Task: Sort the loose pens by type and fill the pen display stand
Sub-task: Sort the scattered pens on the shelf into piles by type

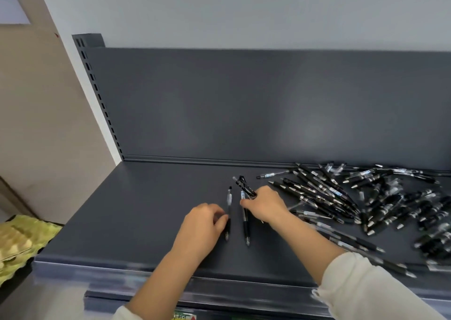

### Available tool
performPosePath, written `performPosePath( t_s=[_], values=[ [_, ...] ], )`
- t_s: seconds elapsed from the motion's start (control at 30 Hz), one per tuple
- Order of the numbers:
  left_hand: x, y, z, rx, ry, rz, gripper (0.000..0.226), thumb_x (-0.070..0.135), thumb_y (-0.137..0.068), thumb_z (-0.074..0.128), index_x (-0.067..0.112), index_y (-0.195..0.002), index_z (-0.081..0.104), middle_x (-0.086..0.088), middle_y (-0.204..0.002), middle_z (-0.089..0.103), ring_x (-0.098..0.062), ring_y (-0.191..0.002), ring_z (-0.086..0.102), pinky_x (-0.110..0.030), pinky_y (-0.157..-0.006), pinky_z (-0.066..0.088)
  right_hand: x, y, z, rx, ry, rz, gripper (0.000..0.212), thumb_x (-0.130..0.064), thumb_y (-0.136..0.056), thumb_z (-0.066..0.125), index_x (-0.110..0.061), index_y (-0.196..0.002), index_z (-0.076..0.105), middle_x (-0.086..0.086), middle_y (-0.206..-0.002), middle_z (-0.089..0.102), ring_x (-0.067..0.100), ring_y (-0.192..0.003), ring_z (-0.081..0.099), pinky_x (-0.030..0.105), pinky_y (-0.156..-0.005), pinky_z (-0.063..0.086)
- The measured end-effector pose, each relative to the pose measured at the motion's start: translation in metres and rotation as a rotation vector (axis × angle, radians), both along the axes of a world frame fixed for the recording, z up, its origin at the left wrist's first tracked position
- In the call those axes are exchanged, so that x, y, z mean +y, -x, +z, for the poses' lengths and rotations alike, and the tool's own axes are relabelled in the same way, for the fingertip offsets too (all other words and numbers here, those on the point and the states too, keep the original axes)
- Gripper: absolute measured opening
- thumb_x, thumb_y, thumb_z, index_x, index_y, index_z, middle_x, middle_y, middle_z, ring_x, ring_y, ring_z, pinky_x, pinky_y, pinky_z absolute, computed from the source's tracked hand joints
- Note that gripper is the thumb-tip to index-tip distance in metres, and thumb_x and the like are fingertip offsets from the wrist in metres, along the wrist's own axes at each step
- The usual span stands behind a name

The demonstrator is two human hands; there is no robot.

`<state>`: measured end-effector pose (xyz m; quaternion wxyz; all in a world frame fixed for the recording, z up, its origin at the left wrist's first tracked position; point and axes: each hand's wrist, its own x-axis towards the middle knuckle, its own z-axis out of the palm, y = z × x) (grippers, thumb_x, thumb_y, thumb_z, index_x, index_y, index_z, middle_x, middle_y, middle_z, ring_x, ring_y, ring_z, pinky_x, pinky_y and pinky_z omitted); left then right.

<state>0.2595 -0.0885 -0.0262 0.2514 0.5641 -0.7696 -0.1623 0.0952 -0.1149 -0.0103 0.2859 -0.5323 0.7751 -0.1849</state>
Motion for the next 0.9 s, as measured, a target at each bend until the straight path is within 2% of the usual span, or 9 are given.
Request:
performPosePath(
  t_s=[0.1,0.23,0.33,0.4,0.5,0.57,0.67,0.8,0.9],
  values=[
    [-0.001,-0.004,-0.002,0.008,0.003,0.011,0.019,0.035,-0.089,0.056,0.024,-0.099,0.068,0.005,-0.094,0.063,-0.012,-0.083,0.059,-0.026,-0.076,0.049,-0.001,-0.005,-0.001,0.044,-0.01,0.01,0.032,-0.042,-0.082,0.059,-0.016,-0.067,0.046,0.004,-0.081,0.06,0.028,-0.081,0.061,0.029,-0.064,0.043],
    [-0.005,-0.005,0.004,0.099,0.007,0.017,0.019,0.035,-0.09,0.056,0.024,-0.096,0.07,0.006,-0.092,0.064,-0.007,-0.081,0.058,-0.02,-0.075,0.047,0.004,0.0,0.008,-0.012,0.069,0.097,0.036,-0.048,-0.084,0.058,-0.018,-0.066,0.048,0.001,-0.072,0.056,0.026,-0.077,0.059,0.03,-0.064,0.042],
    [-0.007,0.0,0.017,0.302,-0.033,-0.003,0.019,0.034,-0.09,0.057,0.024,-0.098,0.07,0.009,-0.094,0.066,-0.002,-0.085,0.06,-0.009,-0.074,0.044,0.014,0.001,0.019,-0.188,0.12,0.227,0.03,-0.041,-0.091,0.052,-0.016,-0.077,0.057,0.0,-0.066,0.056,0.018,-0.065,0.053,0.028,-0.061,0.04],
    [-0.008,0.006,0.027,0.473,-0.112,-0.011,0.018,0.034,-0.09,0.056,0.025,-0.101,0.068,0.011,-0.099,0.067,0.0,-0.092,0.06,-0.009,-0.079,0.044,0.023,-0.002,0.026,-0.347,0.097,0.284,0.026,-0.036,-0.093,0.05,-0.015,-0.079,0.058,-0.001,-0.064,0.057,0.014,-0.06,0.051,0.025,-0.061,0.042],
    [-0.009,0.01,0.042,0.726,-0.288,-0.042,0.022,0.033,-0.093,0.052,0.022,-0.104,0.067,0.011,-0.102,0.069,-0.001,-0.097,0.061,-0.016,-0.086,0.046,0.033,-0.003,0.034,-0.583,-0.01,0.361,0.024,-0.03,-0.095,0.05,-0.014,-0.08,0.058,0.0,-0.066,0.06,0.011,-0.059,0.055,0.022,-0.06,0.046],
    [-0.01,0.009,0.048,0.851,-0.424,-0.082,0.028,0.036,-0.094,0.048,0.019,-0.105,0.067,0.004,-0.104,0.07,-0.007,-0.103,0.062,-0.026,-0.092,0.047,0.036,-0.002,0.037,-0.657,-0.064,0.408,0.025,-0.03,-0.096,0.049,-0.013,-0.082,0.06,0.001,-0.068,0.062,0.011,-0.06,0.057,0.022,-0.062,0.048],
    [-0.009,0.009,0.053,0.978,-0.506,-0.107,0.021,0.025,-0.094,0.053,0.013,-0.104,0.067,-0.007,-0.1,0.071,-0.018,-0.099,0.064,-0.039,-0.099,0.046,0.038,0.002,0.04,-0.688,-0.099,0.448,0.026,-0.031,-0.096,0.048,-0.012,-0.084,0.061,0.002,-0.07,0.063,0.012,-0.063,0.059,0.024,-0.064,0.05],
    [-0.01,0.01,0.056,1.016,-0.401,-0.022,0.015,0.016,-0.09,0.06,0.018,-0.102,0.068,0.0,-0.092,0.073,-0.011,-0.092,0.066,-0.031,-0.092,0.051,0.038,0.006,0.041,-0.632,-0.031,0.351,0.028,-0.037,-0.096,0.045,-0.013,-0.096,0.061,0.001,-0.087,0.067,0.015,-0.08,0.064,0.031,-0.078,0.053],
    [-0.008,0.007,0.058,0.954,-0.324,-0.013,0.013,0.016,-0.085,0.065,0.025,-0.094,0.07,0.001,-0.087,0.073,-0.007,-0.087,0.066,-0.027,-0.087,0.052,0.036,0.009,0.044,-0.556,0.024,0.303,0.026,-0.038,-0.095,0.046,-0.018,-0.106,0.059,-0.001,-0.102,0.066,0.014,-0.092,0.065,0.028,-0.08,0.055]
  ],
)
